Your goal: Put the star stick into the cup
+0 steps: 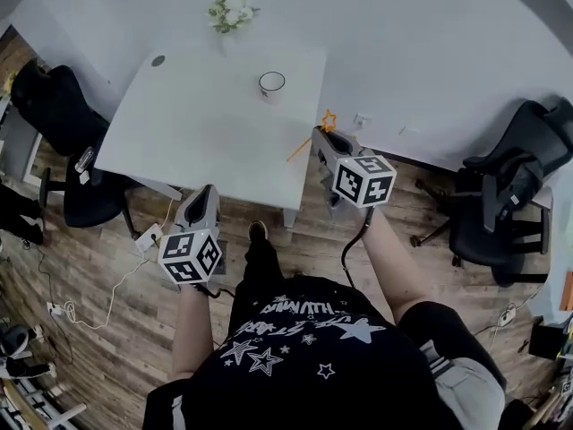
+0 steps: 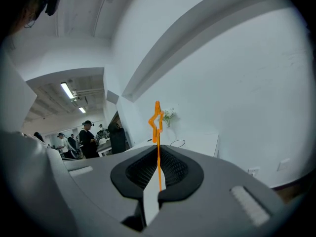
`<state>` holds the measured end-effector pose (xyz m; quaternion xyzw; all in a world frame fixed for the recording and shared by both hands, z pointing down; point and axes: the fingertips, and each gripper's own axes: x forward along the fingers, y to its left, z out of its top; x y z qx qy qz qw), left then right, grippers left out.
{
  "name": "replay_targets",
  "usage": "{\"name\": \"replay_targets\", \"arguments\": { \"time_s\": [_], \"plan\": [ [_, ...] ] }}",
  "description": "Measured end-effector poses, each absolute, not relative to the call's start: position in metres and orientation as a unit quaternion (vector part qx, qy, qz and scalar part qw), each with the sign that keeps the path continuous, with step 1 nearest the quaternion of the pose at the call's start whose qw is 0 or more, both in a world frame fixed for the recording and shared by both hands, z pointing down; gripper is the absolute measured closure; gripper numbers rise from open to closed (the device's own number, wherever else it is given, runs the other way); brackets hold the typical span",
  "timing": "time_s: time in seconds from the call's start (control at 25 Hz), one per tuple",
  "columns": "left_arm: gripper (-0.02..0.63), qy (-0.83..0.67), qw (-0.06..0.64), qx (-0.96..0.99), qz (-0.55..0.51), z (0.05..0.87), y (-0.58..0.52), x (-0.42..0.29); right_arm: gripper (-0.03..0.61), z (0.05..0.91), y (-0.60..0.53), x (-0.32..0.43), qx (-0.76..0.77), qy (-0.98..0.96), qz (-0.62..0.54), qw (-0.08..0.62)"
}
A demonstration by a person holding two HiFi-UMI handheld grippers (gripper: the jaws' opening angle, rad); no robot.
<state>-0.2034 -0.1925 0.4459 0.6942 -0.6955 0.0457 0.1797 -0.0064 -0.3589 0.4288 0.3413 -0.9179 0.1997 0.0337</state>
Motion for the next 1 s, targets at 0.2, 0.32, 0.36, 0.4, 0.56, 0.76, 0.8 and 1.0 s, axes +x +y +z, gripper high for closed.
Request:
{"name": "replay_targets", "arguments": {
  "time_s": [0.2, 0.32, 0.36, 0.4, 0.56, 0.76, 0.8, 1.0],
  "plan": [
    [0.612, -0.675, 0.173, 0.716, 0.046, 0.443, -0.251, -0.222, 0.548, 0.421, -0.404, -0.019, 0.365, -0.910, 0.195, 0.027],
    [0.612, -0.663, 0.176, 0.726, 0.049, 0.445, -0.284, -0.235, 0.548, 0.413, -0.429, -0.033, 0.372, -0.907, 0.195, 0.018],
    [0.612, -0.659, 0.177, 0.729, 0.050, 0.445, -0.295, -0.240, 0.548, 0.411, -0.437, -0.038, 0.373, -0.907, 0.193, 0.018],
    [0.612, -0.656, 0.176, 0.732, 0.051, 0.444, -0.306, -0.245, 0.548, 0.407, -0.446, -0.043, 0.375, -0.907, 0.191, 0.017],
    [0.612, -0.647, 0.168, 0.743, 0.046, 0.433, -0.342, -0.259, 0.548, 0.387, -0.476, -0.058, 0.382, -0.906, 0.181, 0.003],
    [0.612, -0.635, 0.164, 0.753, 0.046, 0.425, -0.368, -0.275, 0.548, 0.367, -0.503, -0.072, 0.394, -0.902, 0.174, -0.013],
    [0.612, -0.634, 0.165, 0.754, 0.046, 0.425, -0.372, -0.279, 0.548, 0.365, -0.509, -0.074, 0.398, -0.901, 0.173, -0.015],
    [0.612, -0.630, 0.169, 0.757, 0.045, 0.428, -0.388, -0.298, 0.548, 0.373, -0.530, -0.089, 0.413, -0.895, 0.168, -0.001]
  ]
}}
